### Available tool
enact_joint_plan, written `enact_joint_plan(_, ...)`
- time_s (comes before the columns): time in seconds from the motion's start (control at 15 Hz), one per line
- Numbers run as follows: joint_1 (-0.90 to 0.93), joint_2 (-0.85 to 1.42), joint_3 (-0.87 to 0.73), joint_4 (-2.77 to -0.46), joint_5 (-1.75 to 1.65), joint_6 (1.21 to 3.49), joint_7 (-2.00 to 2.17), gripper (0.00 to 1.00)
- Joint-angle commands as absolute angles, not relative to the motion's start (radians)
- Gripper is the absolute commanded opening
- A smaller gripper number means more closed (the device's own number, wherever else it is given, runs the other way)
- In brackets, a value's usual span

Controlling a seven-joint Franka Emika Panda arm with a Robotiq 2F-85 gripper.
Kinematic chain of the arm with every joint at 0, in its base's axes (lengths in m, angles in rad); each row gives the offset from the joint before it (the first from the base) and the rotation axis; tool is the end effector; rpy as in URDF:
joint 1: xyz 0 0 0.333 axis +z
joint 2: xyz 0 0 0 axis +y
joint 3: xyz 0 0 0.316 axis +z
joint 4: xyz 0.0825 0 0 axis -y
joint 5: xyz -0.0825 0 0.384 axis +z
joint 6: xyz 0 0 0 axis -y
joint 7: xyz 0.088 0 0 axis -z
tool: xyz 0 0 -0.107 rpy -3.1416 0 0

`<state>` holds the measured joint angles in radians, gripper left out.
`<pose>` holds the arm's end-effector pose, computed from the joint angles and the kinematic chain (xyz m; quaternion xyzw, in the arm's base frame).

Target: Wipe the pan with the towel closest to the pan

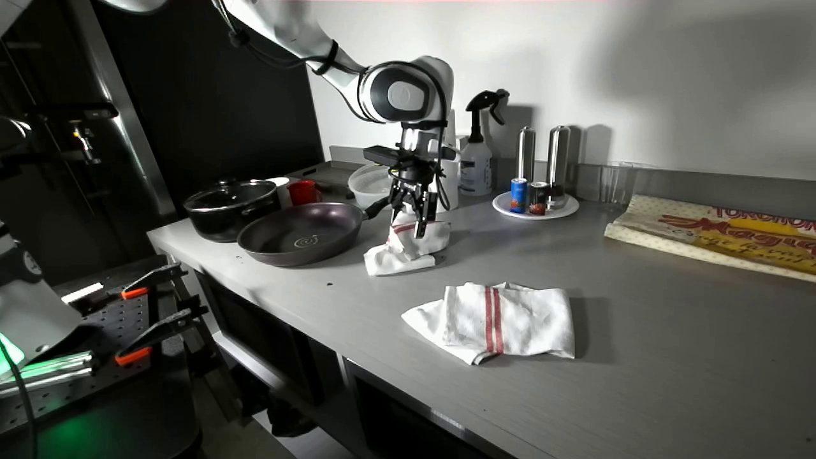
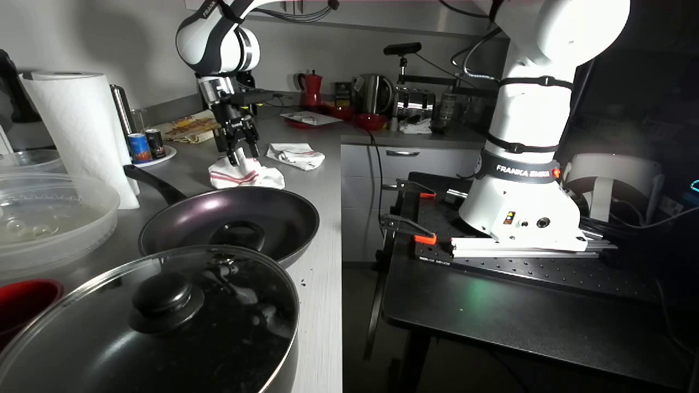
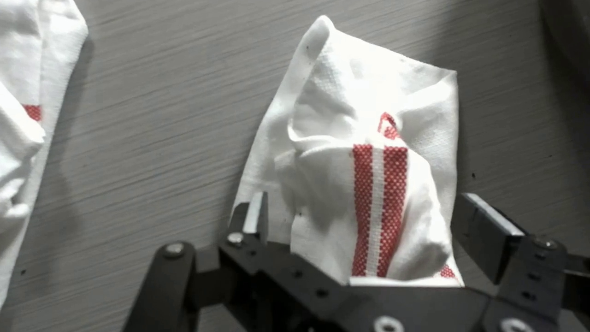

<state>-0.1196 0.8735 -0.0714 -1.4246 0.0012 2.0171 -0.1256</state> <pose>0.6809 -0.1237 0.1529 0.9896 -0.0239 -0.1417 0.0061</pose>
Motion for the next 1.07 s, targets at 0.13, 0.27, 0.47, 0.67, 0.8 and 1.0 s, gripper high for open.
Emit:
enact_joint_plan(0.13,-0.110,0.928,-0.082,-1.350,-0.045,1.969,-0.094,0.72)
enact_joint_plan(0.27,-0.114,0.934,-0.082,-1.347,-0.050,1.966,-0.096,0.60)
enact_joint_plan(0.47,-0.120,0.931,-0.080,-1.349,-0.048,1.972,-0.101,0.36)
enact_joint_plan(0.67,-0.122,0.918,-0.076,-1.358,-0.045,1.983,-0.108,0.12)
enact_joint_plan(0.8,-0.122,0.907,-0.073,-1.365,-0.045,1.993,-0.112,0.01)
enact_joint_plan(1.0,-0.127,0.871,-0.058,-1.395,-0.038,2.013,-0.139,0.03)
